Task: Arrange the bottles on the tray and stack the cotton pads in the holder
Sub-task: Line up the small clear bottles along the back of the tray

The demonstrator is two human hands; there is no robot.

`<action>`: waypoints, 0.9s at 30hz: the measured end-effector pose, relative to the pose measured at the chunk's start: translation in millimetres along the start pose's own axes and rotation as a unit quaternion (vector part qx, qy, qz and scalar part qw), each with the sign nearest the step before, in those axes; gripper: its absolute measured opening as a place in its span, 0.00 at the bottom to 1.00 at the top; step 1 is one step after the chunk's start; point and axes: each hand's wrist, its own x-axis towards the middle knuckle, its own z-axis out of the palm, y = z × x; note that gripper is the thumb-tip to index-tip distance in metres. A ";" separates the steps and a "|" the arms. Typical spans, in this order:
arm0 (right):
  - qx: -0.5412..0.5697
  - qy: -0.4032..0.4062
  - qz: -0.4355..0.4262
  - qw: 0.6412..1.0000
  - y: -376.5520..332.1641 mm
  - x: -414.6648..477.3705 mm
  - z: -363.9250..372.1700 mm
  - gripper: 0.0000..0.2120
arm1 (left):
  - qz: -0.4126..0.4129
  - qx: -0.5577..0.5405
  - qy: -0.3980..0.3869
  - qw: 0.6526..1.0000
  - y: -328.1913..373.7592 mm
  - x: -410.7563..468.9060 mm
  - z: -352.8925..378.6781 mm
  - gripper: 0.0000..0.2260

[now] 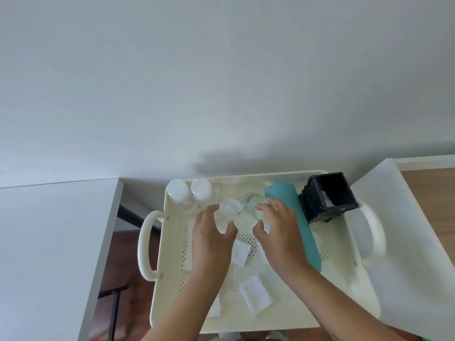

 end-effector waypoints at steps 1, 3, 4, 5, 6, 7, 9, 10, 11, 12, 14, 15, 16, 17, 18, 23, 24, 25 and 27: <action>-0.002 -0.005 -0.008 1.000 -0.7 5.8 -2.3 0.15 | 0.026 0.020 0.000 0.999 4.0 5.4 -0.7 0.20; -0.009 -0.022 -0.033 0.999 -2.7 16.9 -6.0 0.16 | 0.075 0.067 -0.012 0.995 11.6 17.7 -0.6 0.21; -0.010 -0.031 -0.046 0.998 -3.3 21.9 -7.6 0.16 | 0.095 0.092 -0.025 0.991 15.3 23.9 -0.2 0.20; -0.011 -0.038 -0.056 0.998 -4.2 26.9 -8.8 0.16 | 0.114 0.117 -0.038 0.986 18.6 29.6 0.3 0.20; -0.010 -0.044 -0.064 0.997 -4.9 31.4 -9.8 0.16 | 0.130 0.138 -0.050 0.981 21.7 34.9 0.8 0.19; -0.008 -0.048 -0.067 0.997 -5.7 35.9 -10.5 0.17 | 0.140 0.153 -0.059 0.976 24.4 39.5 0.9 0.19; -0.004 -0.052 -0.068 0.996 -6.7 44.1 -11.0 0.17 | 0.152 0.165 -0.078 0.971 29.2 47.5 0.1 0.19; -0.003 -0.055 -0.068 0.996 -7.2 47.5 -10.8 0.18 | 0.158 0.169 -0.087 0.969 31.3 51.6 -0.7 0.20; 0.001 -0.060 -0.068 0.996 -7.8 50.8 -10.3 0.19 | 0.164 0.175 -0.095 0.966 33.2 56.0 -1.9 0.20; 0.005 -0.066 -0.069 0.995 -8.5 53.8 -9.6 0.19 | 0.171 0.181 -0.100 0.963 34.8 60.8 -3.5 0.20; 0.011 -0.080 -0.073 0.994 -9.9 59.2 -8.7 0.21 | 0.184 0.190 -0.108 0.958 37.5 70.0 -7.4 0.20; 0.012 -0.087 -0.074 0.993 -10.5 61.6 -8.4 0.21 | 0.192 0.196 -0.112 0.955 38.5 73.5 -9.3 0.20; 0.016 -0.094 -0.075 0.993 -10.8 63.6 -8.3 0.22 | 0.201 0.204 -0.115 0.951 39.3 76.1 -11.0 0.20; 0.022 -0.099 -0.074 0.992 -10.9 65.1 -8.5 0.22 | 0.212 0.214 -0.118 0.946 39.8 77.8 -12.3 0.20; 0.026 -0.102 -0.074 0.992 -10.6 66.2 -8.7 0.22 | 0.224 0.226 -0.118 0.941 39.9 78.9 -13.1 0.20; 0.026 -0.096 -0.076 0.992 -8.5 69.0 -7.3 0.21 | 0.273 0.289 -0.097 0.912 35.7 87.4 -16.8 0.20; 0.026 -0.094 -0.076 0.992 -9.0 69.7 -6.5 0.21 | 0.277 0.292 -0.097 0.910 34.6 89.5 -18.3 0.21; 0.023 -0.092 -0.077 0.992 -9.7 70.5 -5.6 0.21 | 0.281 0.293 -0.097 0.909 33.3 91.2 -19.8 0.21; 0.020 -0.089 -0.079 0.993 -11.5 71.4 -3.7 0.21 | 0.287 0.292 -0.097 0.907 30.6 92.8 -22.7 0.20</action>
